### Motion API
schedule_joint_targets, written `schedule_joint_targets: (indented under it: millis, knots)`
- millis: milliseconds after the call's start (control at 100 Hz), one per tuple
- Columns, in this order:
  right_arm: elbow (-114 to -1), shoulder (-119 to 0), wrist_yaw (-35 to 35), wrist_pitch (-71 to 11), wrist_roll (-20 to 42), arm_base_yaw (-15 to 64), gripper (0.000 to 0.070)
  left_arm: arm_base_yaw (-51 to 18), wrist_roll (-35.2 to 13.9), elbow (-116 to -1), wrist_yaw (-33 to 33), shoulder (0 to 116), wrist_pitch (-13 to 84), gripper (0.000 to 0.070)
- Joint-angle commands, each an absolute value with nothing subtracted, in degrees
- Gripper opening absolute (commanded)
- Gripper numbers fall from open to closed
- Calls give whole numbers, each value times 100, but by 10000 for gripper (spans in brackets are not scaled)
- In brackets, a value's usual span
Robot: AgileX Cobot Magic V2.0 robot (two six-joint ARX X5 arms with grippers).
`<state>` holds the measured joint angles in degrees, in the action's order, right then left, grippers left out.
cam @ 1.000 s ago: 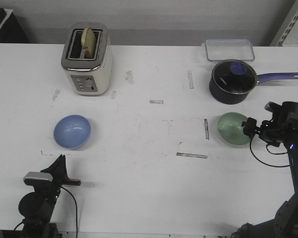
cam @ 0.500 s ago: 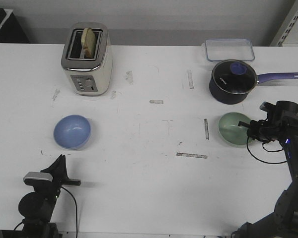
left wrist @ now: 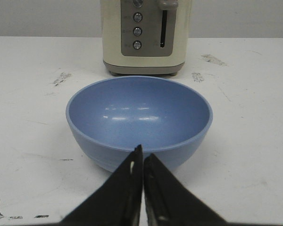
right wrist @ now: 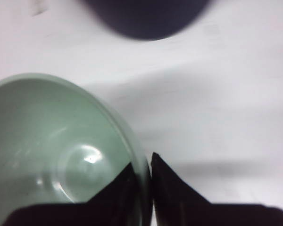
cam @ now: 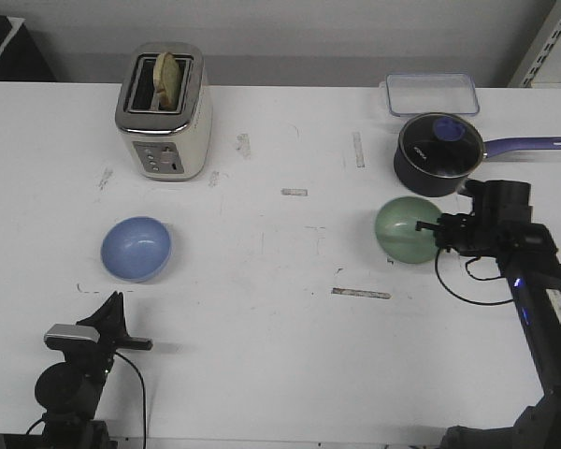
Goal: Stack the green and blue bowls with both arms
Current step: 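Grip the green bowl rim and drag it toward the table center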
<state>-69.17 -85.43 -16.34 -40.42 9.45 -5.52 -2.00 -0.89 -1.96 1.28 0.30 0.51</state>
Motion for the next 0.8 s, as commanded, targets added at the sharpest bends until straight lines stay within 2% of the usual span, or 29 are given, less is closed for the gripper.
schedule_joint_targets:
  millis: [0,110,270,460,610,790]
  knots:
    - [-6995,-8639,-1649,-3975,1234,-115,1,-193,-49,-78,108,19,-8,1]
    - [-6993,-8735,-1638,-3793,1424,705,1,-193,-49,-78,108,19,-8,1]
    - [-6980,-8984,-1619,-3306,2528,1752,1,-193,-49,-78,108,19,-8,1]
    - [-6980,-9321,-1317,-2799,3367,2641,1,-193,-49,-78,108,19,-8,1]
    - [-6980,-9456,-744,-2764,3531,2958,1,-193,-49,-78,108,19,-8,1]
    - [-6973,-9507,-423,-2816,3605,3083,1,-193,-47,-78,108,19,-8,1]
